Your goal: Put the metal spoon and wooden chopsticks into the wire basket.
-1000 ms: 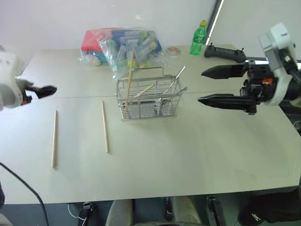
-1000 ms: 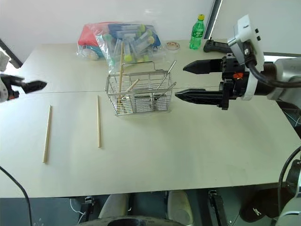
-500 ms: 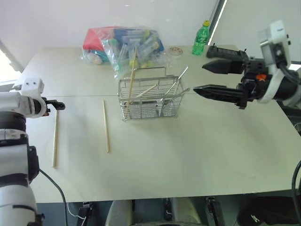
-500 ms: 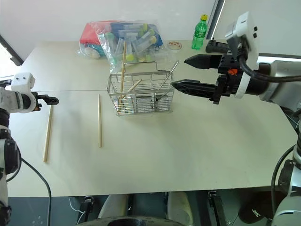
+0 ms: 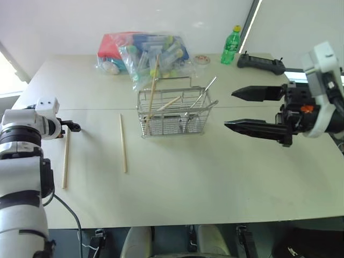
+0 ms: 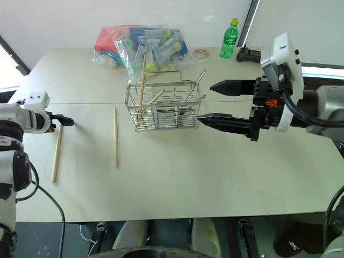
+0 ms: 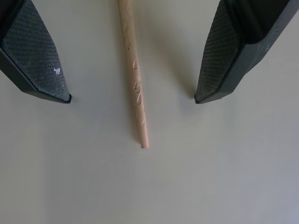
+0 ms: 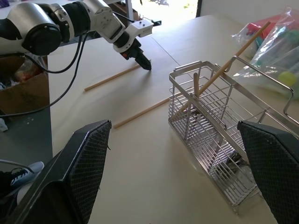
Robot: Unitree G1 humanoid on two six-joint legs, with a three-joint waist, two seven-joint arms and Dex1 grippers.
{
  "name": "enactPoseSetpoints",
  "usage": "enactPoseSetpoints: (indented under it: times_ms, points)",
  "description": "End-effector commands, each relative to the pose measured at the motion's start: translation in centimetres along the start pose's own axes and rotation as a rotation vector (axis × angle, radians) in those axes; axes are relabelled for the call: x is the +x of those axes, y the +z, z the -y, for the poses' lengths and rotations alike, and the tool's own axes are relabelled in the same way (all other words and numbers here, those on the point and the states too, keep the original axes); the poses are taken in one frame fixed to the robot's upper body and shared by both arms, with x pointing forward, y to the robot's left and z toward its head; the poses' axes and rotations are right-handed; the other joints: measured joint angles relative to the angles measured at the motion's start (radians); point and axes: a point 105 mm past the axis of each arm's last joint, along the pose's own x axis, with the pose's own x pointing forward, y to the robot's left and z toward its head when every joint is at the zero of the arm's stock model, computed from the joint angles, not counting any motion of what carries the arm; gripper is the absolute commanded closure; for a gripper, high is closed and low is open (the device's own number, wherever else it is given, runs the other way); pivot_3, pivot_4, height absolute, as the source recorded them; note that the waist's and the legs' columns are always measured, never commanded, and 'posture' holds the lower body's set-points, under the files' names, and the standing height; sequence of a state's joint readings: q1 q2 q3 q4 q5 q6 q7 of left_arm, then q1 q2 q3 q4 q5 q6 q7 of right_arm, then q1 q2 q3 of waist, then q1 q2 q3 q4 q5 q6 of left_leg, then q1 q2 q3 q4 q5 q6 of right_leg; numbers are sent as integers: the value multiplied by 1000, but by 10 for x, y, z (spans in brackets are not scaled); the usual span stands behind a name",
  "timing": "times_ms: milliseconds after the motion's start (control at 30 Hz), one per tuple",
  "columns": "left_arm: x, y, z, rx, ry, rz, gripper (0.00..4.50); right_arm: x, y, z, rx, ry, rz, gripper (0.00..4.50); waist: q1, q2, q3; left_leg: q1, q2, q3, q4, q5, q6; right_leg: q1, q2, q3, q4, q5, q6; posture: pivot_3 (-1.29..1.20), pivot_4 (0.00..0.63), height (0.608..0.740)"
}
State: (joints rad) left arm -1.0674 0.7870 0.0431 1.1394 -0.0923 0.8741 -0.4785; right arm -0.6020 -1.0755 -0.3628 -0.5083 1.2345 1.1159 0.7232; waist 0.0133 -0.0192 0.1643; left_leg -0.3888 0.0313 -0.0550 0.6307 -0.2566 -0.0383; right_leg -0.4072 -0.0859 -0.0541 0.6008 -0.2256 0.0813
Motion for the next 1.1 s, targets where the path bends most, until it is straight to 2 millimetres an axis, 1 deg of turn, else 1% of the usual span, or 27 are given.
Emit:
enactPoseSetpoints:
  times_ms: [33, 100, 233, 267, 400, 500, 533, 600, 633, 667, 700, 733, 767, 800, 833, 867, 900, 967, 1000, 1033, 1100]
  points:
    - [6, -13, 7, -13, -19, -65, 1324, -2, 10, 1, -36, -16, 36, 0, 0, 1, -1, 0, 0, 0, 0, 0, 0, 0, -1, 0, 0, 0, 0, 0, 150, 701]
    - [6, -12, 8, -16, -22, -64, 2282, -1, 11, 2, -34, -16, 41, 0, -1, 2, -1, 0, -1, 1, 0, 0, 0, 0, -1, 0, 0, 0, 0, 0, 150, 701]
    - [5, -11, 7, -34, -17, -66, 4336, 0, 12, 3, -29, -16, 47, 0, -2, 2, -1, 0, -1, 1, 0, 0, 0, 0, -1, 0, 1, 0, 0, 0, 150, 701]
    - [5, -11, 7, -34, -15, -64, 4431, 0, 13, 3, -26, -17, 49, 0, -2, 2, -1, 0, -1, 1, 0, 0, 0, 0, -1, 0, 1, 0, 1, 0, 150, 701]
    - [3, -9, 7, -55, -20, -56, 4431, 0, 9, 4, -16, -15, 37, 0, -2, 2, -1, 0, -1, 1, 0, 0, 0, 0, -1, 0, 1, 0, 1, 0, 150, 701]
    - [0, -1, 8, -83, -29, -22, 4431, -1, 3, 2, -3, -8, 13, 0, -1, 1, -1, 0, -1, 1, 0, 0, 0, 0, -1, 0, 1, 0, 1, 0, 150, 701]
    - [-3, 8, 8, -87, -29, 17, 4431, -2, 1, 1, -1, -3, 5, 0, -1, 1, -1, 0, -1, 1, 0, 0, 0, 0, -1, 0, 1, 0, 1, 0, 150, 701]
    - [-12, 33, 7, -94, -20, 135, 4431, -3, -1, -1, 3, 1, -2, 0, -1, 0, -1, 0, -1, 1, 0, 0, 0, 0, -1, 0, 1, 0, 1, 0, 150, 701]
    - [-23, 59, 6, -103, -16, 261, 4431, -4, -2, -1, 8, -2, -5, 0, -1, -1, 0, -1, -1, 1, 0, 0, 0, -1, -1, 0, 1, 0, 1, 0, 150, 701]
    - [-32, 76, 6, -113, -12, 345, 4431, -5, -3, -1, 12, -5, -7, 0, -1, -4, 2, -1, -1, 1, 0, 0, 0, -1, -1, 0, 1, 0, 2, 0, 150, 701]
    - [-54, 110, 5, -101, 4, 525, 4431, -5, -4, 0, 18, -11, -10, 0, 0, -6, 2, -1, -1, 0, 0, 0, 0, -1, -1, -1, 1, 1, 2, 0, 150, 701]
    - [-86, 146, 10, -117, -26, 741, 4431, -6, -5, 0, 27, -18, -11, 0, 2, -8, 3, -2, -1, -1, 0, 1, -1, -2, -1, -1, 1, 1, 2, 0, 150, 701]
    - [-118, 173, 15, -142, -68, 917, 4431, -6, -5, 1, 33, -22, -12, 0, 3, -12, 4, -2, -1, -1, 0, 1, -2, -2, -1, -2, 1, 1, 3, 0, 150, 701]
    - [-147, 192, 20, -171, -120, 1065, 4431, -7, -5, 1, 37, -25, -10, 0, 3, -15, 6, -3, 0, -1, 0, 2, -3, -2, -1, -2, 1, 2, 3, 0, 150, 701]
    - [-175, 207, 28, -200, -204, 1191, 4431, -7, -5, 1, 45, -26, -3, 0, 3, -16, 6, -4, 0, -2, 0, 2, -4, -2, -1, -2, 0, 2, 3, 0, 150, 701]
    - [-197, 217, 35, -214, -273, 1284, 4431, -6, -5, 1, 52, -28, 2, 0, 2, -16, 6, -4, -1, -1, 0, 3, -5, -1, -2, -2, -2, 3, 4, 0, 150, 701]
    - [-221, 225, 47, -216, -363, 1371, 4431, -5, -6, 1, 55, -31, 4, 0, 0, -15, 6, -4, -1, 0, 0, 2, -6, -1, -3, -2, -4, 4, 6, 0, 150, 701]
    - [-256, 232, 74, -180, -514, 1489, 4431, -2, -6, -1, 58, -34, 7, 0, 0, -9, 3, -4, -4, 3, -1, 2, -8, 0, -7, -1, -5, 5, 9, 0, 150, 701]
    - [-268, 233, 88, -157, -586, 1524, 4431, -2, -7, -2, 61, -34, 10, 0, -1, -6, 2, -2, -6, 6, -1, 2, -8, 1, -10, -1, -5, 5, 11, 0, 150, 701]
    - [-276, 231, 105, -135, -654, 1538, 4431, -1, -7, -3, 65, -35, 14, 0, 0, -4, 1, -2, -7, 9, -1, 2, -8, 1, -12, -1, -5, 4, 12, 0, 150, 701]
    - [-281, 225, 134, -94, -764, 1526, 4431, 0, -7, -3, 65, -42, 19, 0, 1, -4, 1, -1, -7, 12, 0, 2, -8, 2, -12, 0, -4, 4, 14, 0, 150, 701]
